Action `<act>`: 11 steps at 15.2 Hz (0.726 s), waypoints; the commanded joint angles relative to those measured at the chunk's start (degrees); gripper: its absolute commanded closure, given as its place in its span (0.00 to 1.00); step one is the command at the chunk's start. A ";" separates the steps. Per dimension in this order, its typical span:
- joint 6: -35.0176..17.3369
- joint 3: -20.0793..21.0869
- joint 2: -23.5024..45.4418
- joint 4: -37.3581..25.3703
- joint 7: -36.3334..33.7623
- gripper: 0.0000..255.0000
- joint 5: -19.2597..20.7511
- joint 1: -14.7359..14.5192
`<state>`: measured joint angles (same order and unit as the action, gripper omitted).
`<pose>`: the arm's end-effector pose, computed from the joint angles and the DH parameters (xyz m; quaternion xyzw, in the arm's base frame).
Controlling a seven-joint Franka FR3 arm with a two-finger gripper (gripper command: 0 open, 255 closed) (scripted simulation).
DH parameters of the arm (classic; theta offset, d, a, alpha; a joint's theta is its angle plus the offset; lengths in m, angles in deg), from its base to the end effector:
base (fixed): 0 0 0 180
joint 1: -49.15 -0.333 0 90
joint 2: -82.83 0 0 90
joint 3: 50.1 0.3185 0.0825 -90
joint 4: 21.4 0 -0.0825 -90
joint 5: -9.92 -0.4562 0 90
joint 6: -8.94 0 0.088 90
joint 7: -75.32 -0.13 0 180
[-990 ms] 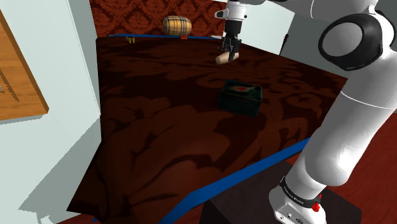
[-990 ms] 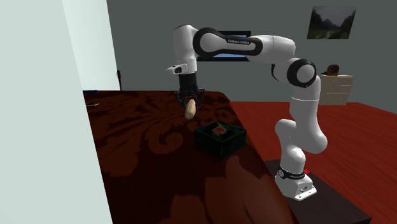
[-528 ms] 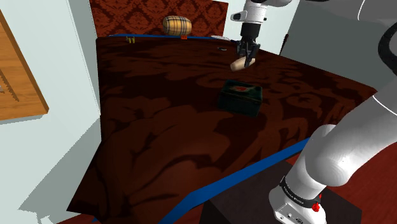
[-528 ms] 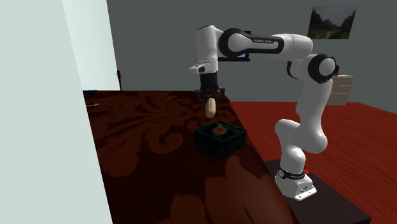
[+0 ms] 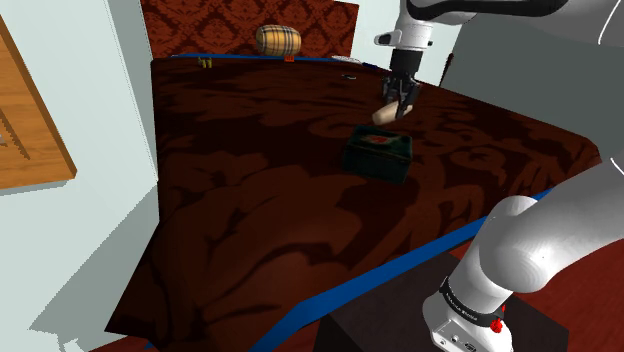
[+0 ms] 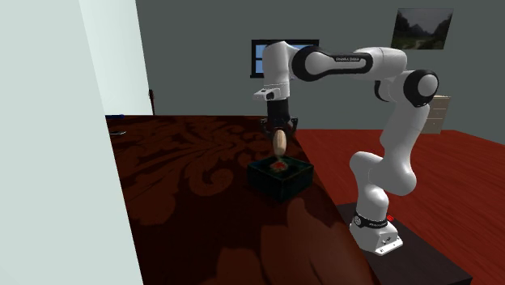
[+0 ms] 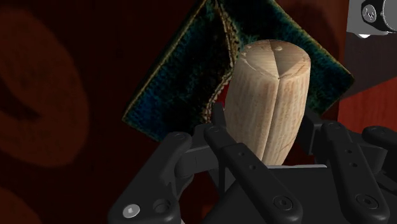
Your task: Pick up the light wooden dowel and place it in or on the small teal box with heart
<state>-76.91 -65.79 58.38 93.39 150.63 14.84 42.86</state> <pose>0.4708 -0.1078 0.5912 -0.8309 -0.5544 0.0258 0.0405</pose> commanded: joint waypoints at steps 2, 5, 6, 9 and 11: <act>-2.45 -0.10 -0.64 3.04 -0.06 1.00 0.21 0.13; -4.71 -0.23 -0.99 5.65 -0.11 1.00 0.36 0.22; -5.47 -0.27 -1.09 6.50 -0.12 1.00 0.41 0.26; -6.98 -0.38 -1.25 8.17 -0.14 1.00 0.51 0.32; -6.98 -0.38 -1.24 8.16 -0.14 1.00 0.51 0.30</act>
<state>-83.75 -66.20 57.09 101.35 150.49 15.39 43.20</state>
